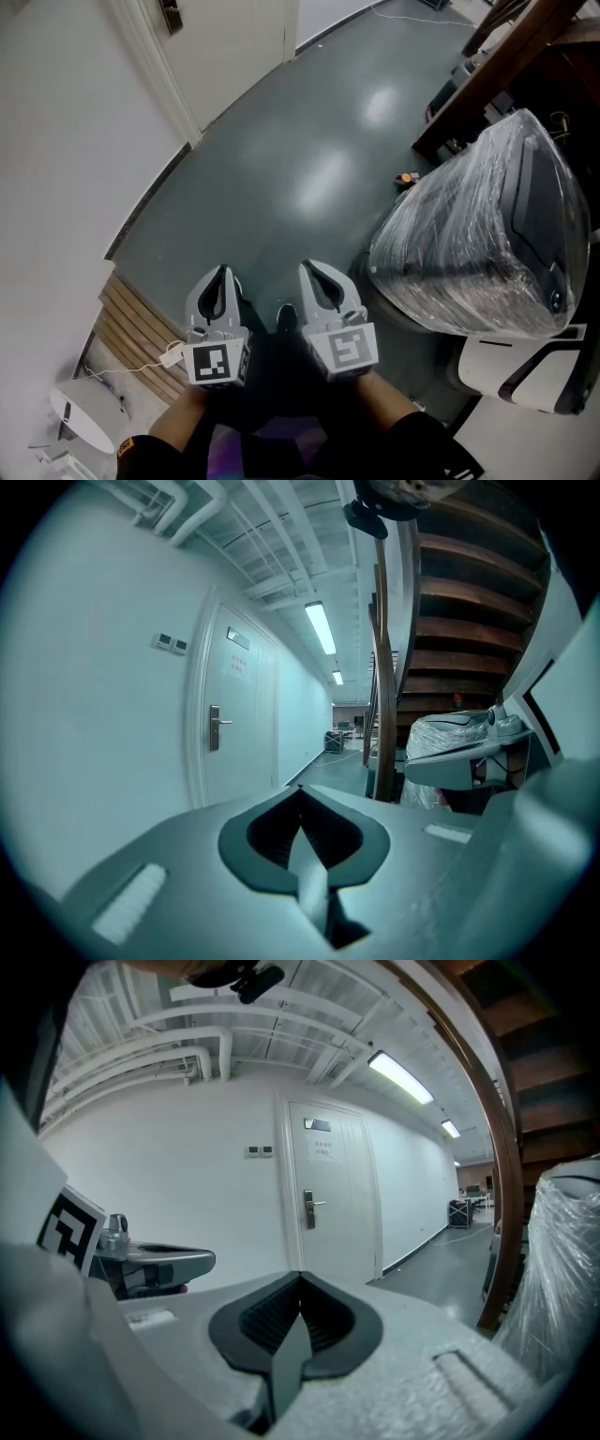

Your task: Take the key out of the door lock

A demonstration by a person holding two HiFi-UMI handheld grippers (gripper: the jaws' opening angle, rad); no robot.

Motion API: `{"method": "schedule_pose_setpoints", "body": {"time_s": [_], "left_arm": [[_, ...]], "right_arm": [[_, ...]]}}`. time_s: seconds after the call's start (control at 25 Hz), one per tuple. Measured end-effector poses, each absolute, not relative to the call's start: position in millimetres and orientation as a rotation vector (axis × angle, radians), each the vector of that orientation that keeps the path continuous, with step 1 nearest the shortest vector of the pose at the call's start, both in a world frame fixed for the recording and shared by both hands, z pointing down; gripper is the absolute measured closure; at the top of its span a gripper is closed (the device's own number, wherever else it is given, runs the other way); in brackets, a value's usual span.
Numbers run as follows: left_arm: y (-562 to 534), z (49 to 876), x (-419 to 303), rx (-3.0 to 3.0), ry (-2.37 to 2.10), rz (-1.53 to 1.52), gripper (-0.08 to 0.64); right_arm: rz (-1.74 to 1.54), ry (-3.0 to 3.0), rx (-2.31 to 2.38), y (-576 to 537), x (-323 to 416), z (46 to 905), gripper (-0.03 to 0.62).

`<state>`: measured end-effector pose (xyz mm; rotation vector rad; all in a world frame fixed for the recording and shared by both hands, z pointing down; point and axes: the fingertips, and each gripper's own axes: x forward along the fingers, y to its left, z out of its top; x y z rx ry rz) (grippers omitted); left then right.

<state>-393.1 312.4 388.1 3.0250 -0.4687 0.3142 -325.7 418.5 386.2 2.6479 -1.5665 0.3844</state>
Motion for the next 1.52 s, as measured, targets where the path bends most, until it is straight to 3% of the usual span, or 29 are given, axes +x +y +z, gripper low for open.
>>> {"method": "schedule_pose_setpoints", "body": {"time_s": [0.28, 0.64, 1.12, 1.52], "left_arm": [[294, 400, -374, 2.997, -0.486, 0.346, 0.541], [245, 405, -293, 2.978, -0.383, 0.347, 0.541], [126, 390, -187, 2.982, -0.25, 0.302, 0.541], [30, 380, -146, 2.982, -0.333, 0.24, 0.541]], "right_arm": [[0.441, -1.52, 2.674, 412, -298, 397, 0.6], [0.47, -1.387, 2.722, 376, -225, 399, 0.6], [0.456, -1.297, 2.716, 246, -130, 384, 0.6], [0.385, -1.293, 2.671, 130, -62, 372, 0.6]]}}
